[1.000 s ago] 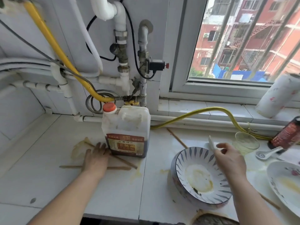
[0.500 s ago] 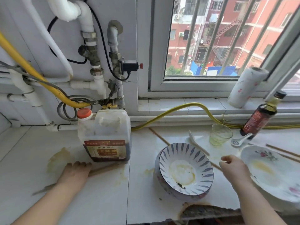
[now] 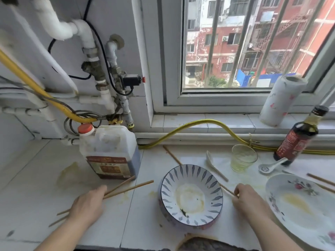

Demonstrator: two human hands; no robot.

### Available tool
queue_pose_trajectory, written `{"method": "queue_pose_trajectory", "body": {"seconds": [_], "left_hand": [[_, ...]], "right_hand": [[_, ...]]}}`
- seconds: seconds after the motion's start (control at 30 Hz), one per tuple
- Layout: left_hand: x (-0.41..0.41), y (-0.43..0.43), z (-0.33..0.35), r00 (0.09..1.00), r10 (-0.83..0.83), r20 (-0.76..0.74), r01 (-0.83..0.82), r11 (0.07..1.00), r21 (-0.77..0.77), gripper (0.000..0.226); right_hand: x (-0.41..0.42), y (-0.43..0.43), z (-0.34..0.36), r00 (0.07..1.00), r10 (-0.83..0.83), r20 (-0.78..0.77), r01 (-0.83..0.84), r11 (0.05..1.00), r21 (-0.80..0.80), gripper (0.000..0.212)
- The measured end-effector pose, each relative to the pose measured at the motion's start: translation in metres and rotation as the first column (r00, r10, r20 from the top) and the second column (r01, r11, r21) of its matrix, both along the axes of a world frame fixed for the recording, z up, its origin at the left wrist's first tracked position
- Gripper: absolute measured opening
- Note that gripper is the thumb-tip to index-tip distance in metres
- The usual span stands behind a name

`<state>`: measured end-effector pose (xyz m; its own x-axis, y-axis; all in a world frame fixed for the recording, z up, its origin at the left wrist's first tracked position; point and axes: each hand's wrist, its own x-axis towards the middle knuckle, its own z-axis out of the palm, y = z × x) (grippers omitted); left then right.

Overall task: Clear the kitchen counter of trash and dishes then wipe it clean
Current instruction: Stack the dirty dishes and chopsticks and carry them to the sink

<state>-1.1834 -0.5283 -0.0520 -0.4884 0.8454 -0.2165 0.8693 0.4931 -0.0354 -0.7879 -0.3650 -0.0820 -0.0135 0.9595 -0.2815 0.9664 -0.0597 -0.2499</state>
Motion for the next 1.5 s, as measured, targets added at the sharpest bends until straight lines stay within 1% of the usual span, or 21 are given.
{"method": "queue_pose_trajectory", "body": {"seconds": [0.07, 0.13, 0.2, 0.27, 0.37, 0.43, 0.53, 0.63, 0.73, 0.8, 0.87, 1.0, 1.03, 1.07, 1.13, 1.23, 1.3, 1.4, 1.5], "left_hand": [[0.02, 0.004, 0.009, 0.997, 0.035, 0.064, -0.041, 0.994, 0.101, 0.023], [0.043, 0.012, 0.019, 0.988, 0.055, 0.146, -0.082, 0.979, 0.189, 0.016], [0.06, 0.02, 0.027, 0.98, 0.051, 0.192, -0.098, 0.965, 0.245, 0.011], [0.074, 0.029, 0.031, 0.973, 0.059, 0.225, -0.125, 0.948, 0.291, 0.011], [0.086, 0.036, 0.035, 0.949, 0.125, 0.29, -0.21, 0.936, 0.283, 0.015], [0.088, 0.038, 0.036, 0.92, 0.171, 0.353, -0.272, 0.927, 0.26, 0.015], [0.092, 0.041, 0.039, 0.892, 0.2, 0.406, -0.313, 0.92, 0.234, 0.016], [0.095, 0.045, 0.041, 0.864, 0.241, 0.443, -0.361, 0.909, 0.21, 0.023], [0.098, 0.05, 0.04, 0.849, 0.257, 0.461, -0.391, 0.893, 0.222, 0.022], [0.1, 0.053, 0.039, 0.843, 0.258, 0.471, -0.405, 0.882, 0.241, 0.021], [0.102, 0.057, 0.038, 0.842, 0.255, 0.476, -0.407, 0.879, 0.248, 0.019], [0.104, 0.062, 0.035, 0.831, 0.254, 0.495, -0.425, 0.864, 0.271, 0.014], [0.105, 0.064, 0.034, 0.834, 0.247, 0.493, -0.422, 0.862, 0.282, 0.014], [0.105, 0.064, 0.034, 0.835, 0.246, 0.492, -0.423, 0.859, 0.289, 0.014], [0.107, 0.064, 0.032, 0.831, 0.242, 0.5, -0.432, 0.847, 0.308, 0.015], [0.107, 0.063, 0.028, 0.814, 0.239, 0.53, -0.451, 0.834, 0.317, 0.012], [0.104, 0.063, 0.027, 0.807, 0.244, 0.538, -0.456, 0.836, 0.305, 0.013], [0.105, 0.063, 0.03, 0.803, 0.244, 0.544, -0.455, 0.841, 0.294, 0.014], [0.107, 0.069, 0.036, 0.83, 0.21, 0.517, -0.411, 0.856, 0.312, 0.014]], "right_hand": [[-0.008, 0.012, 0.004, 0.986, 0.018, -0.164, -0.015, 1.0, 0.024, 0.007], [-0.018, 0.027, 0.008, 0.957, 0.04, -0.288, -0.034, 0.999, 0.025, 0.005], [-0.032, 0.042, 0.013, 0.915, 0.019, -0.403, -0.042, 0.998, -0.047, 0.004], [-0.044, 0.057, 0.016, 0.878, -0.019, -0.478, -0.056, 0.988, -0.142, 0.004], [-0.062, 0.079, 0.015, 0.858, -0.031, -0.513, -0.105, 0.966, -0.235, 0.005], [-0.075, 0.092, 0.012, 0.873, -0.002, -0.487, -0.15, 0.95, -0.274, 0.006], [-0.093, 0.106, 0.007, 0.908, 0.048, -0.417, -0.184, 0.939, -0.292, 0.014], [-0.11, 0.116, 0.001, 0.946, 0.189, -0.262, -0.259, 0.928, -0.267, 0.021], [-0.116, 0.119, -0.001, 0.952, 0.271, -0.142, -0.299, 0.923, -0.244, 0.013], [-0.115, 0.119, 0.001, 0.95, 0.296, -0.096, -0.311, 0.916, -0.253, 0.014], [-0.111, 0.118, 0.0, 0.961, 0.256, -0.108, -0.276, 0.919, -0.282, 0.014], [-0.112, 0.117, 0.004, 0.961, 0.175, -0.214, -0.233, 0.929, -0.288, 0.041], [-0.114, 0.118, 0.004, 0.959, 0.176, -0.224, -0.236, 0.931, -0.279, 0.045], [-0.119, 0.119, 0.004, 0.959, 0.203, -0.199, -0.251, 0.932, -0.261, 0.047], [-0.132, 0.121, 0.002, 0.951, 0.291, -0.102, -0.307, 0.924, -0.226, 0.044], [-0.149, 0.126, -0.002, 0.946, 0.311, -0.093, -0.325, 0.899, -0.295, 0.025], [-0.152, 0.127, 0.002, 0.939, 0.335, -0.073, -0.341, 0.889, -0.305, 0.017], [-0.141, 0.123, 0.015, 0.927, 0.375, -0.01, -0.365, 0.894, -0.259, 0.019], [-0.127, 0.122, 0.036, 0.9, 0.434, 0.043, -0.417, 0.884, -0.21, 0.019]]}}
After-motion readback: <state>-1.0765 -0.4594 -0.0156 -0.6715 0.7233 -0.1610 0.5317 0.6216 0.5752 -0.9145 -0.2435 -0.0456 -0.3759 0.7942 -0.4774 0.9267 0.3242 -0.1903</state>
